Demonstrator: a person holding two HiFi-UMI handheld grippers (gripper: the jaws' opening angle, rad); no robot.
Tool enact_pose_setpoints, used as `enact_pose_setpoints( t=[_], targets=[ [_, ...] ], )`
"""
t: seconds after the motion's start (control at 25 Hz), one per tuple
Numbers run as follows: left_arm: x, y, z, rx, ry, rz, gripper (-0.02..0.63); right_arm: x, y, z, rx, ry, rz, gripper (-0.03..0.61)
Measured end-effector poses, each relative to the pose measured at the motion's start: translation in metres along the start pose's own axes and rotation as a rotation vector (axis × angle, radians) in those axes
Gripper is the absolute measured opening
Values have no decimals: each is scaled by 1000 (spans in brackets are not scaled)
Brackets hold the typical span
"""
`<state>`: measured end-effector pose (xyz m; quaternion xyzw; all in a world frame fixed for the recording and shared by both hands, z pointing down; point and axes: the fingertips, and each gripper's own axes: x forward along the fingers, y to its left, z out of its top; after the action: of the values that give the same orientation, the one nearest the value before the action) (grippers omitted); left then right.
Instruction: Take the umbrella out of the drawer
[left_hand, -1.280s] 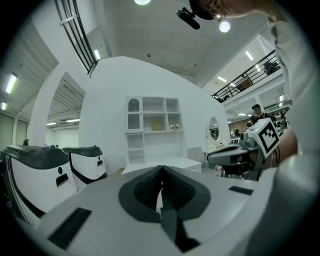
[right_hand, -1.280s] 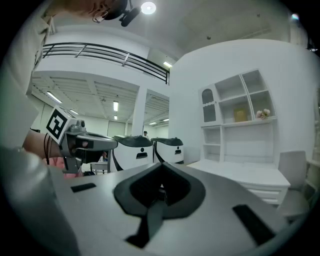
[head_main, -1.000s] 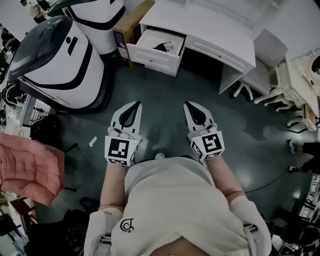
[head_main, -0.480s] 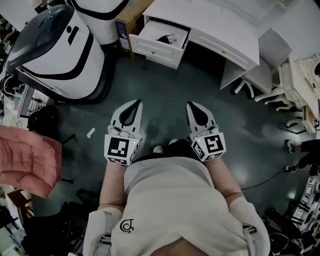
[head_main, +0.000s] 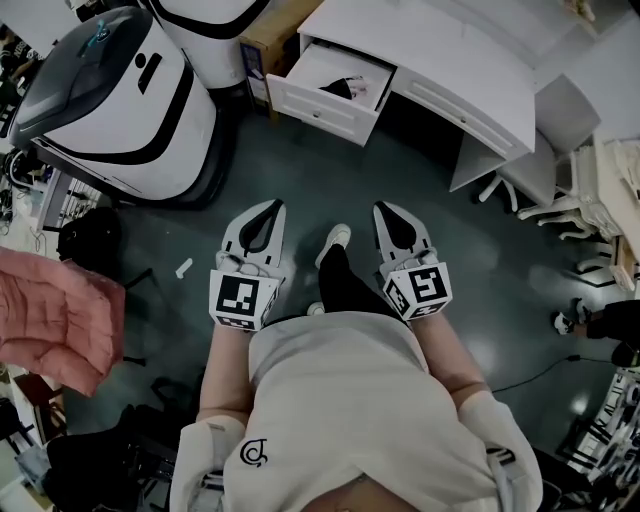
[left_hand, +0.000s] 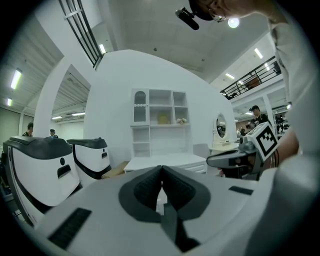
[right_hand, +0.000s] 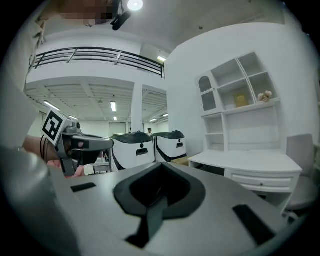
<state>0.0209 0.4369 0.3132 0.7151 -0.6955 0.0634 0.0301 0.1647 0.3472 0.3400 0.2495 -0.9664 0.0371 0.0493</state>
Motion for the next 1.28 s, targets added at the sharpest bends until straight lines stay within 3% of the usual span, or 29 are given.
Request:
enact_pose_setpoints(
  t=[0.52, 0.84, 1.28],
  targets=[
    [189, 75, 34, 7, 22, 9, 12, 164, -130, 37, 22, -14, 34, 6],
    [291, 97, 43, 12, 42, -9, 12, 229, -202, 39, 10, 5, 36, 6],
    [394, 119, 19, 19, 121, -116, 12, 281, -264, 22, 57, 43, -66, 6]
  ],
)
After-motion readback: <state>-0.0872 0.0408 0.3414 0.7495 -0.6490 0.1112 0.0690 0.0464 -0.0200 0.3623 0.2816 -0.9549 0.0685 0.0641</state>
